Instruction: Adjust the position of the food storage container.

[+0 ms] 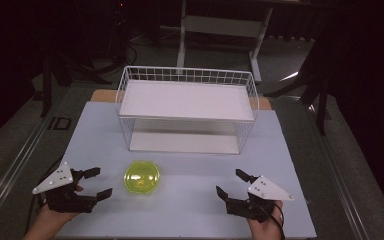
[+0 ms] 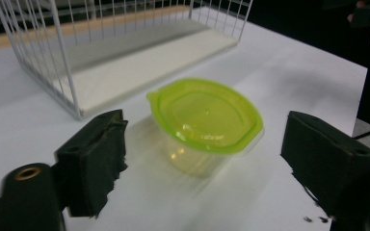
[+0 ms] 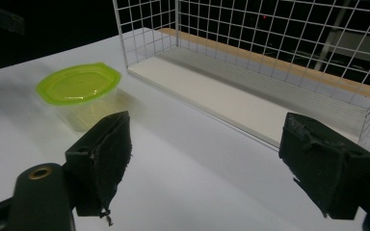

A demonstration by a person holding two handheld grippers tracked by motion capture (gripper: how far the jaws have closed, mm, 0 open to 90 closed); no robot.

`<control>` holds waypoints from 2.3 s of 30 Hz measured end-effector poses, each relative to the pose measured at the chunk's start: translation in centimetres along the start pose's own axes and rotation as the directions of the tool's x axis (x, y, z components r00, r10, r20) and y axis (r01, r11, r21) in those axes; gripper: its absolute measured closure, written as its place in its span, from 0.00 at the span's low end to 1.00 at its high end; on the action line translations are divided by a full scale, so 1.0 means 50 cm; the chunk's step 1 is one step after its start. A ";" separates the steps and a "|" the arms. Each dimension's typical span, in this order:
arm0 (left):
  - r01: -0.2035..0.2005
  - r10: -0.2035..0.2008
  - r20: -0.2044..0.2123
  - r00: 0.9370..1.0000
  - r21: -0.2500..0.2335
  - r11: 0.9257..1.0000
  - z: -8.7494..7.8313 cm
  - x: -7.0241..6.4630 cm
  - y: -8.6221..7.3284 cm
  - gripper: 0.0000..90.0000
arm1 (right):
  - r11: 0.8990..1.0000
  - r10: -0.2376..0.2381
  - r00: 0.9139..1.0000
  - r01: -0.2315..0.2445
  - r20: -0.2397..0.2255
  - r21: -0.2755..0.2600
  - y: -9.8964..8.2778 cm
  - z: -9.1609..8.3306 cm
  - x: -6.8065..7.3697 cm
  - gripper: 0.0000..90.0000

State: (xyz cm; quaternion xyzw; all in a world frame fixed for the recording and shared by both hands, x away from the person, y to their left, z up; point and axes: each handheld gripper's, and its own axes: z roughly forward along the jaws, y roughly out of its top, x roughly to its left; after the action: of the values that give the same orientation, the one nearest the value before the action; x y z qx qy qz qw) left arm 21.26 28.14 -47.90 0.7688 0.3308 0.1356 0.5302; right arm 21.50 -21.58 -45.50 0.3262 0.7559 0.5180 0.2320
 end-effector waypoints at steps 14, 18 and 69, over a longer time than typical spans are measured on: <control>0.000 0.004 -0.014 1.000 0.260 0.966 0.069 0.021 -0.039 0.85 | 1.000 0.002 1.000 -0.002 -0.018 0.000 -0.002 0.002 0.004 0.21; -0.008 0.018 -0.029 0.999 0.296 0.955 0.103 0.019 -0.038 1.00 | 1.000 0.012 1.000 -0.012 -0.025 0.003 -0.003 0.002 0.004 0.21; -0.008 -0.010 0.051 0.999 0.335 0.942 0.305 -0.032 0.024 1.00 | 1.000 0.016 1.000 -0.016 -0.025 -0.004 -0.004 -0.005 0.000 0.21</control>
State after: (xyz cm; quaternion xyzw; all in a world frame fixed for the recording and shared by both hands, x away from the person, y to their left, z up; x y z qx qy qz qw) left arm 29.00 15.78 -52.71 0.8508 0.3357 0.0571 0.4002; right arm 21.31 -21.79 -45.59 0.3251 0.7553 0.5253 0.2190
